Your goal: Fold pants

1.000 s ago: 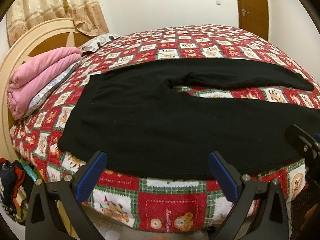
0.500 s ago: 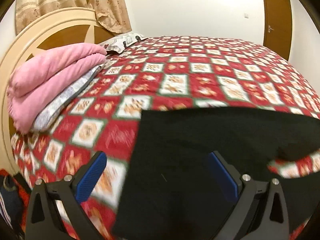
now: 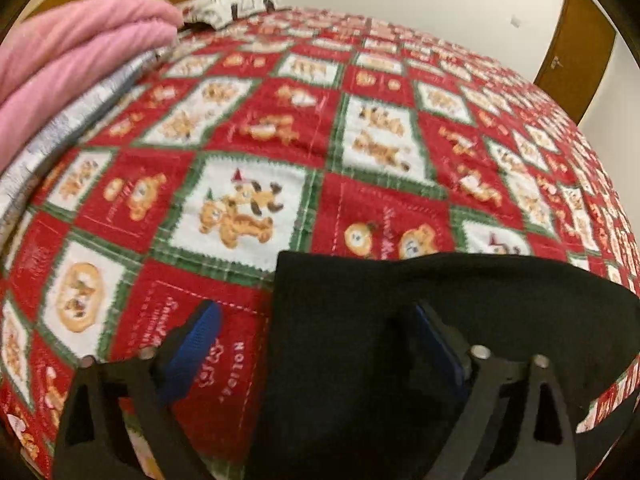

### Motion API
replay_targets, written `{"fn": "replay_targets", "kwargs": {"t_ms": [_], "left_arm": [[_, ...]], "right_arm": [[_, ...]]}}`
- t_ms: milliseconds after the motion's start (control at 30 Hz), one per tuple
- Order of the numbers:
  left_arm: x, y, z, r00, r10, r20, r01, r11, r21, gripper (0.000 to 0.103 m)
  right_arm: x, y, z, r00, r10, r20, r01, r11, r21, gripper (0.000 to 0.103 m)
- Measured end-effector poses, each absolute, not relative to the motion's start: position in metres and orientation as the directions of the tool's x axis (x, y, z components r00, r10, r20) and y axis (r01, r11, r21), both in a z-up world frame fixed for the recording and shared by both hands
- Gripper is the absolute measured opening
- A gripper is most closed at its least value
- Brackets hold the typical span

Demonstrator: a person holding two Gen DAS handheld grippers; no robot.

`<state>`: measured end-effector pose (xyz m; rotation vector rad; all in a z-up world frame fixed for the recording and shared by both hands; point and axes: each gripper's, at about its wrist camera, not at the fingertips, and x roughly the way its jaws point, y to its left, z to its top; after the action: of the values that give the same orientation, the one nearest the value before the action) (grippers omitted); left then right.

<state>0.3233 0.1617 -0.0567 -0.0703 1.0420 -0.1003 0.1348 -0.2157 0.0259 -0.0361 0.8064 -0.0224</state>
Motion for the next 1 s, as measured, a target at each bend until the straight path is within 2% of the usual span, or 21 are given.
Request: {"fn": "replay_targets", "kwargs": {"t_ms": [167, 300, 433, 567, 600, 667, 733, 767, 800, 833, 867, 900, 933, 1000], "left_arm": [[0.324, 0.162, -0.057, 0.528, -0.128, -0.840, 0.082, 0.992, -0.100, 0.089], [0.322, 0.163, -0.055, 0.554, -0.148, -0.819, 0.122, 0.988, -0.096, 0.078], [0.324, 0.164, -0.056, 0.564, -0.151, -0.812, 0.120, 0.988, -0.101, 0.077], [0.326, 0.159, -0.057, 0.578, -0.137, -0.805, 0.130, 0.989, -0.075, 0.075], [0.327, 0.158, -0.057, 0.581, -0.134, -0.803, 0.132, 0.989, -0.069, 0.074], [0.327, 0.157, -0.057, 0.585, -0.132, -0.800, 0.130, 0.989, -0.068, 0.073], [0.326, 0.156, -0.057, 0.587, -0.140, -0.797, 0.140, 0.988, -0.070, 0.065], [0.325, 0.156, -0.056, 0.589, -0.153, -0.794, 0.152, 0.985, -0.077, 0.061], [0.325, 0.155, -0.055, 0.589, -0.165, -0.791, 0.162, 0.983, -0.085, 0.055], [0.326, 0.154, -0.054, 0.590, -0.161, -0.791, 0.157, 0.984, -0.083, 0.052], [0.326, 0.154, -0.053, 0.590, -0.161, -0.791, 0.153, 0.984, -0.087, 0.049], [0.325, 0.153, -0.052, 0.589, -0.167, -0.791, 0.151, 0.984, -0.095, 0.042], [0.324, 0.153, -0.048, 0.589, -0.189, -0.786, 0.157, 0.980, -0.118, 0.029], [0.319, 0.156, -0.042, 0.593, -0.239, -0.769, 0.161, 0.971, -0.178, 0.023]], "right_arm": [[0.195, -0.227, 0.015, 0.636, -0.023, -0.771, -0.148, 0.977, -0.151, 0.101], [0.251, -0.245, -0.003, 0.565, 0.035, -0.824, -0.254, 0.958, -0.134, 0.101], [0.302, -0.263, -0.026, 0.487, 0.104, -0.867, -0.291, 0.955, -0.049, 0.101], [0.328, -0.266, -0.054, 0.427, 0.056, -0.902, -0.321, 0.942, -0.094, 0.100], [0.332, -0.268, -0.062, 0.394, 0.072, -0.916, -0.328, 0.942, -0.067, 0.093], [0.329, -0.273, -0.068, 0.385, 0.112, -0.916, -0.326, 0.945, -0.022, 0.091], [0.323, -0.274, -0.063, 0.392, 0.132, -0.910, -0.335, 0.942, -0.008, 0.073], [0.321, -0.276, -0.060, 0.388, 0.147, -0.910, -0.332, 0.943, 0.010, 0.052], [0.321, -0.277, -0.058, 0.381, 0.158, -0.911, -0.327, 0.945, 0.027, 0.024], [0.320, -0.280, -0.054, 0.361, 0.190, -0.913, -0.317, 0.946, 0.071, 0.009], [0.317, -0.280, -0.051, 0.358, 0.198, -0.912, -0.311, 0.947, 0.083, 0.005], [0.311, -0.276, -0.046, 0.372, 0.182, -0.910, -0.312, 0.948, 0.062, 0.005], [0.303, -0.270, -0.040, 0.389, 0.159, -0.908, -0.322, 0.946, 0.028, 0.004], [0.288, -0.260, -0.024, 0.420, 0.148, -0.895, -0.327, 0.945, 0.003, 0.004]]}}
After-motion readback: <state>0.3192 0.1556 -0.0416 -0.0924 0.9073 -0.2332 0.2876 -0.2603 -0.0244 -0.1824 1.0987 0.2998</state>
